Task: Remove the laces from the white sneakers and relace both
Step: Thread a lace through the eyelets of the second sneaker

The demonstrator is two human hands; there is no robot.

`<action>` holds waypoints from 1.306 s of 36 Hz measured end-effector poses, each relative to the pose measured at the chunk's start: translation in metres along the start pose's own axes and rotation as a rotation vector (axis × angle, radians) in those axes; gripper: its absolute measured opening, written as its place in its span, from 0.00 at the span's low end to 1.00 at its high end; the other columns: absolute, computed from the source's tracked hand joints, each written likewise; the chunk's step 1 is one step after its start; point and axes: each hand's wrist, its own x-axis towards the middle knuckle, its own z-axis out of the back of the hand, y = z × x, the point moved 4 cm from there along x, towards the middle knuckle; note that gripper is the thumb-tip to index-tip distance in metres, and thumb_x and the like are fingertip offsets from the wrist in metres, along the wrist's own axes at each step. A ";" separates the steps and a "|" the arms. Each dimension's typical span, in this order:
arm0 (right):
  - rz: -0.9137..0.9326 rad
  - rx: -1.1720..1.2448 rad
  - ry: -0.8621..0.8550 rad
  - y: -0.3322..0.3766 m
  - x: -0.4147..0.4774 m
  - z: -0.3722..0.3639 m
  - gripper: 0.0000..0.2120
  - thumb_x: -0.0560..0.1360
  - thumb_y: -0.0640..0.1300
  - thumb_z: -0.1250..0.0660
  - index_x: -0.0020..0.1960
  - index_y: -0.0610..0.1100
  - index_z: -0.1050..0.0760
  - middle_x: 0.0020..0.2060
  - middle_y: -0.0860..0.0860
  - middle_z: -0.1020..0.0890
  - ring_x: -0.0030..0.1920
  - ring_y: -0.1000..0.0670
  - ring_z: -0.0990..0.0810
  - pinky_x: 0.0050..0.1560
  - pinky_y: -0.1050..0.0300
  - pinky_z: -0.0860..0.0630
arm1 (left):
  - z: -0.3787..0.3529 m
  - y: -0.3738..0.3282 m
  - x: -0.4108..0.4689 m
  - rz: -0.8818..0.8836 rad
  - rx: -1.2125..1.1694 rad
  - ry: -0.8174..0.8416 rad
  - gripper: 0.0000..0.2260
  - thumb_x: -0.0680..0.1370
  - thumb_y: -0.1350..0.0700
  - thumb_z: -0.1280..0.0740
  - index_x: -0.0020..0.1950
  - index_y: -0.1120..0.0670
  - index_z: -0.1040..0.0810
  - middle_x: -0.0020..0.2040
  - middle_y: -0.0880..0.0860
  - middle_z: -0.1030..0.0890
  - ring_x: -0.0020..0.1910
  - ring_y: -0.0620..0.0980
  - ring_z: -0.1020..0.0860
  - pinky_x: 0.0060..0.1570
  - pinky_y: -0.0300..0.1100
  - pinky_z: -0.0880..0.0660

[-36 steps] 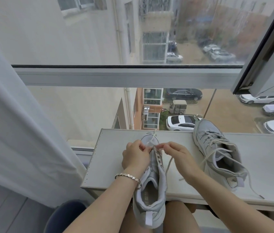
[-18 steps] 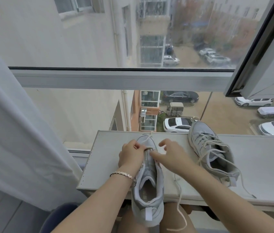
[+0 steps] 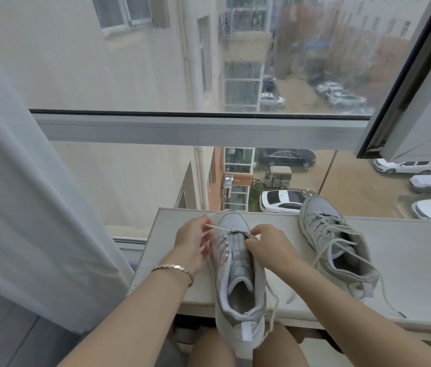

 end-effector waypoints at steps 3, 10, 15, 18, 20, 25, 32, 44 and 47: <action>-0.047 -0.048 -0.005 -0.010 0.005 0.007 0.13 0.73 0.40 0.40 0.55 0.38 0.25 0.36 0.47 0.24 0.39 0.45 0.22 0.35 0.57 0.29 | 0.015 -0.015 0.000 -0.064 -0.075 -0.007 0.11 0.78 0.56 0.38 0.35 0.53 0.27 0.37 0.49 0.22 0.36 0.45 0.26 0.29 0.37 0.36; 0.010 -0.351 -0.063 -0.012 0.011 0.030 0.19 0.72 0.40 0.38 0.63 0.44 0.28 0.53 0.45 0.21 0.54 0.44 0.23 0.47 0.55 0.28 | 0.041 -0.035 -0.016 -0.170 0.194 -0.117 0.11 0.76 0.58 0.41 0.33 0.52 0.33 0.27 0.48 0.23 0.33 0.46 0.27 0.32 0.39 0.36; 0.462 -0.203 0.108 0.035 -0.001 0.020 0.27 0.72 0.37 0.35 0.70 0.48 0.34 0.65 0.53 0.28 0.67 0.51 0.33 0.66 0.60 0.38 | 0.007 -0.051 -0.048 -0.308 0.286 0.208 0.12 0.79 0.57 0.41 0.36 0.55 0.29 0.29 0.48 0.21 0.34 0.45 0.23 0.37 0.41 0.33; 0.479 0.016 0.338 0.054 -0.012 0.012 0.15 0.72 0.38 0.35 0.56 0.51 0.26 0.45 0.52 0.20 0.49 0.51 0.22 0.54 0.57 0.26 | -0.008 -0.068 -0.061 -0.382 0.162 0.371 0.11 0.81 0.56 0.42 0.40 0.57 0.27 0.31 0.52 0.21 0.34 0.47 0.22 0.40 0.42 0.27; 0.486 0.110 0.321 0.058 -0.015 0.019 0.09 0.74 0.39 0.37 0.43 0.52 0.23 0.33 0.48 0.24 0.33 0.53 0.26 0.39 0.61 0.28 | -0.008 -0.078 -0.061 -0.355 0.008 0.337 0.09 0.81 0.56 0.43 0.44 0.57 0.27 0.29 0.51 0.23 0.32 0.47 0.22 0.39 0.43 0.25; 0.442 0.345 0.082 0.038 -0.007 0.058 0.12 0.76 0.48 0.36 0.35 0.45 0.26 0.26 0.53 0.30 0.26 0.55 0.35 0.29 0.67 0.34 | 0.021 -0.080 -0.032 -0.099 -0.286 0.034 0.11 0.81 0.60 0.47 0.42 0.57 0.29 0.18 0.48 0.33 0.25 0.45 0.31 0.33 0.43 0.28; 0.214 0.282 -0.050 -0.003 0.011 0.080 0.20 0.76 0.46 0.38 0.27 0.40 0.33 0.23 0.48 0.33 0.26 0.50 0.34 0.36 0.60 0.23 | 0.036 -0.068 -0.015 -0.230 0.069 -0.140 0.11 0.80 0.61 0.47 0.41 0.55 0.29 0.25 0.51 0.32 0.23 0.46 0.35 0.30 0.41 0.30; 0.081 1.008 0.359 0.041 0.002 0.058 0.18 0.77 0.52 0.41 0.51 0.37 0.23 0.38 0.46 0.16 0.42 0.50 0.17 0.49 0.57 0.20 | -0.073 -0.050 -0.083 -0.859 1.085 0.448 0.14 0.82 0.47 0.47 0.47 0.50 0.25 0.42 0.48 0.22 0.43 0.47 0.23 0.42 0.43 0.28; -0.030 1.274 0.131 0.041 0.007 0.077 0.14 0.81 0.47 0.46 0.43 0.40 0.28 0.22 0.51 0.25 0.25 0.52 0.24 0.37 0.58 0.22 | -0.082 -0.048 -0.085 -0.937 1.227 0.413 0.14 0.82 0.47 0.48 0.41 0.51 0.31 0.37 0.50 0.27 0.39 0.53 0.27 0.36 0.44 0.36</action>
